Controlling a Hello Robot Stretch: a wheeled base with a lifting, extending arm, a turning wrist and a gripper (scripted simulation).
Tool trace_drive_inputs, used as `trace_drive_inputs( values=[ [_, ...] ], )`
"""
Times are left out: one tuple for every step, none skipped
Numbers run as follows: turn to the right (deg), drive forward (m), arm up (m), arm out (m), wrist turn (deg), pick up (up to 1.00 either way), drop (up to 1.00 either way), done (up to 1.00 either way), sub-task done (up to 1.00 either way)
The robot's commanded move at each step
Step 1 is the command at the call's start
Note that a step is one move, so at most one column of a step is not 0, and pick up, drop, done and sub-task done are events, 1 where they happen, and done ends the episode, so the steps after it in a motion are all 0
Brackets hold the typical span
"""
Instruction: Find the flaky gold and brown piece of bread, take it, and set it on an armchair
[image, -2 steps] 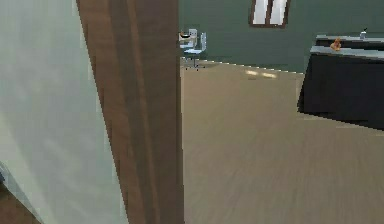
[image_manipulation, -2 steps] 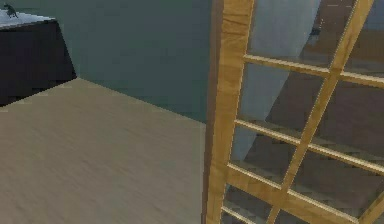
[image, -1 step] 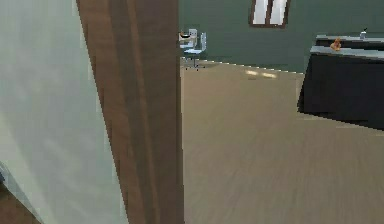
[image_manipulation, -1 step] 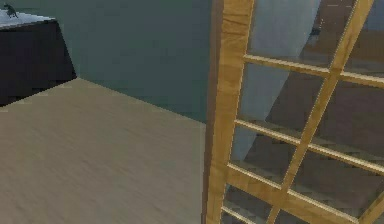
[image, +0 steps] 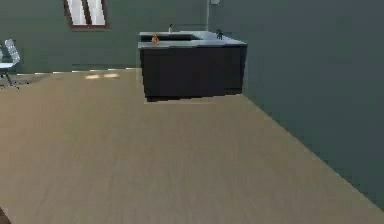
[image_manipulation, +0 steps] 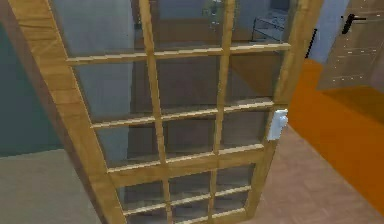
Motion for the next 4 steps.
trace_drive_inputs(
  values=[
    [45.0, 0.00, 0.00, 0.00, 0.0, 0.00, 0.00, 0.00, 0.00],
    [0.0, 0.15, 0.00, 0.00, 0.0, 0.00, 0.00, 0.00, 0.00],
    [-45.0, 0.00, 0.00, 0.00, 0.0, 0.00, 0.00, 0.00, 0.00],
    [-42.0, 0.00, 0.00, 0.00, 0.0, 0.00, 0.00, 0.00, 0.00]
  ],
)
